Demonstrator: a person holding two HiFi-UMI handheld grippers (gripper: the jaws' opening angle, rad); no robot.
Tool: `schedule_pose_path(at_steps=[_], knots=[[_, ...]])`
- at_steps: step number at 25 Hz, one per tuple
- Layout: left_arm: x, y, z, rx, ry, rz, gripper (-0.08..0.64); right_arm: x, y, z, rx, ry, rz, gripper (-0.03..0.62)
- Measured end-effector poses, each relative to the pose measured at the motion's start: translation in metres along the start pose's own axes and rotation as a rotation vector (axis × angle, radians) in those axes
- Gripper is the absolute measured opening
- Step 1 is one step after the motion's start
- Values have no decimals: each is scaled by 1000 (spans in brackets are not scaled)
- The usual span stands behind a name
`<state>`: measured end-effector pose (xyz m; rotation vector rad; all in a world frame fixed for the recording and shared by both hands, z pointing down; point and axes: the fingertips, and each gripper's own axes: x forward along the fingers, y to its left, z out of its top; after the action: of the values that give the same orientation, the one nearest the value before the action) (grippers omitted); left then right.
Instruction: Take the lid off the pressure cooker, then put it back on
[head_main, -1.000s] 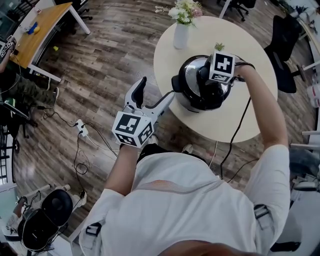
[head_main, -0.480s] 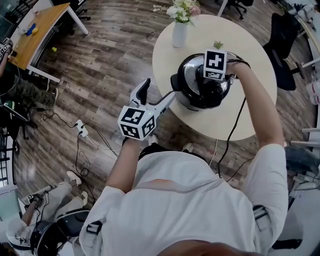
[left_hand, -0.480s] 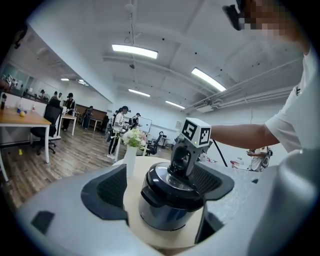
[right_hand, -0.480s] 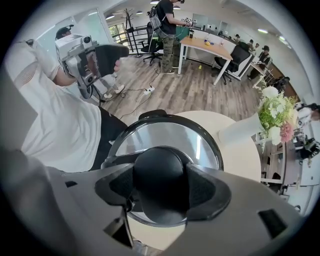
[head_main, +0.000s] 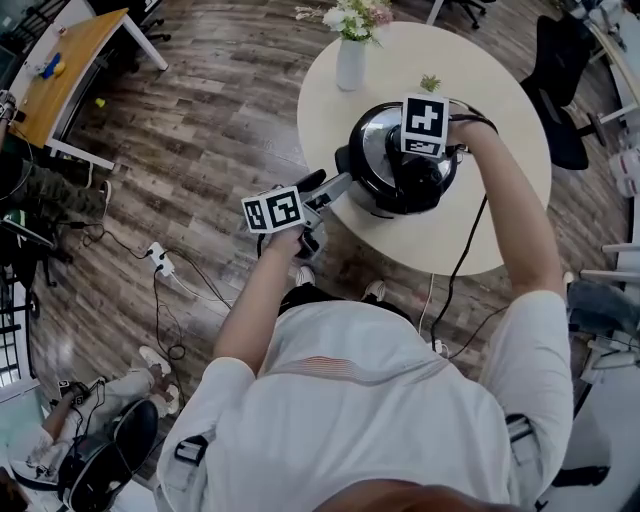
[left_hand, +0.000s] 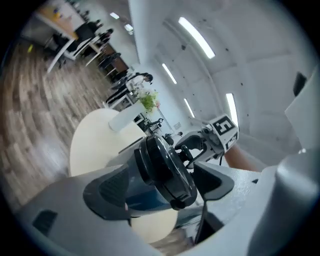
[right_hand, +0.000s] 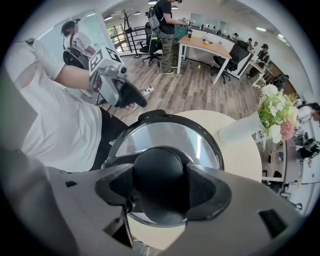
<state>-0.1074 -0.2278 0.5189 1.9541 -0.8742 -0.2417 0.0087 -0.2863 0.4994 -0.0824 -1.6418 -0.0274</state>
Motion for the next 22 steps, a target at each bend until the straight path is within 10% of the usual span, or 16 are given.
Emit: schedule_pose_path(at_steps=[6,11,18,22], knots=[[28,19,-8,-419,-13,-196,413,1,-1,0,2,0,3,308],[36,16,-9,-468,2,-230,385,0,-1,-1,4,-3,7,308],[40,23,-20,-458,31,-178,99,2,1,-1,5,-4,6,308],[38,27,-21,-490,-3,-188,66,2,2,0,16,-16,3,308]])
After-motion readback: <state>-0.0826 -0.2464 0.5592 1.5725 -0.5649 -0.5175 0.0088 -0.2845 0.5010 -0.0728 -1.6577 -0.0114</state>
